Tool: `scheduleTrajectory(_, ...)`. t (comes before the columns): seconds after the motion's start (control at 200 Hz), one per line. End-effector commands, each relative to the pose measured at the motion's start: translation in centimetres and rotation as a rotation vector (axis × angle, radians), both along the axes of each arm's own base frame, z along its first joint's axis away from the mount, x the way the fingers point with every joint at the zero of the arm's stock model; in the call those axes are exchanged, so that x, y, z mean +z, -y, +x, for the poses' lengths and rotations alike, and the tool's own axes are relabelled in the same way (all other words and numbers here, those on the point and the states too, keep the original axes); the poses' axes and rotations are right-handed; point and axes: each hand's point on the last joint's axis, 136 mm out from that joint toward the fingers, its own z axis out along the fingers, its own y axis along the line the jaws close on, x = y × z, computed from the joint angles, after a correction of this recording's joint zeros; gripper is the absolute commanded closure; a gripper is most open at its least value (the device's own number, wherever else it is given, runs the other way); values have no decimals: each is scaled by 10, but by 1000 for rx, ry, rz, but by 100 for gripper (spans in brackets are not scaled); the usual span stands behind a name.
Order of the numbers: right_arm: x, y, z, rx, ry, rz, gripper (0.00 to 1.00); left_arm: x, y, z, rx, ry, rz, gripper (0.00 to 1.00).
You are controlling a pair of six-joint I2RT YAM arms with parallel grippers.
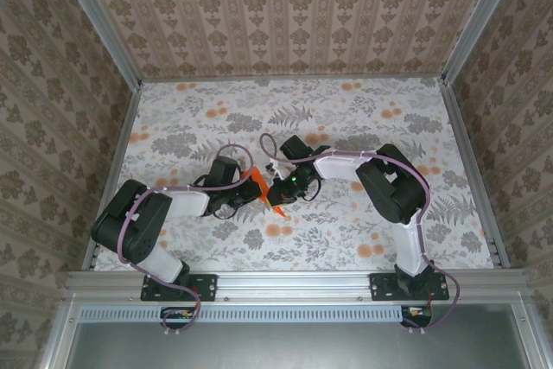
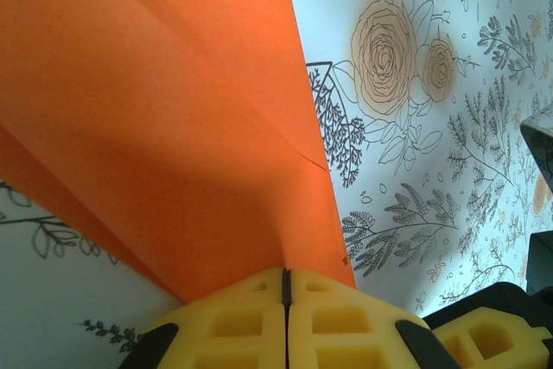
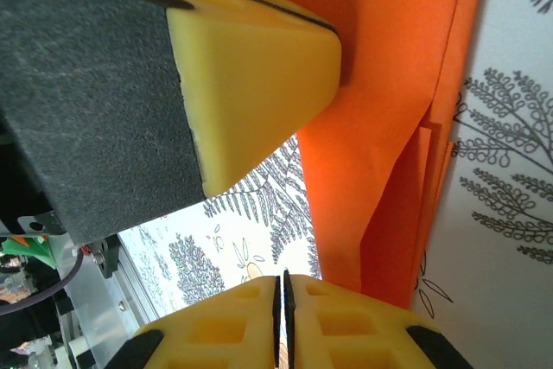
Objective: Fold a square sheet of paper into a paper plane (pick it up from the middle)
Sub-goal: Fold the wing for the fifth time at the center of the table.
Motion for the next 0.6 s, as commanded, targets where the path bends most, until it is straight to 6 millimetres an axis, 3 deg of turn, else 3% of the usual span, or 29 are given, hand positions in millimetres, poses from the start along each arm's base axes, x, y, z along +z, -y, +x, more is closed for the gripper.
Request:
scheduleTrajectory(0.0, -9, 2, -7, 20, -43, -20, 87, -23, -19, -11, 52, -93, 93, 93)
scheduleTrajectory(0.595, -29, 28, -15, 35, -37, -159, 88, -37, -35, -16, 111, -182, 179, 95)
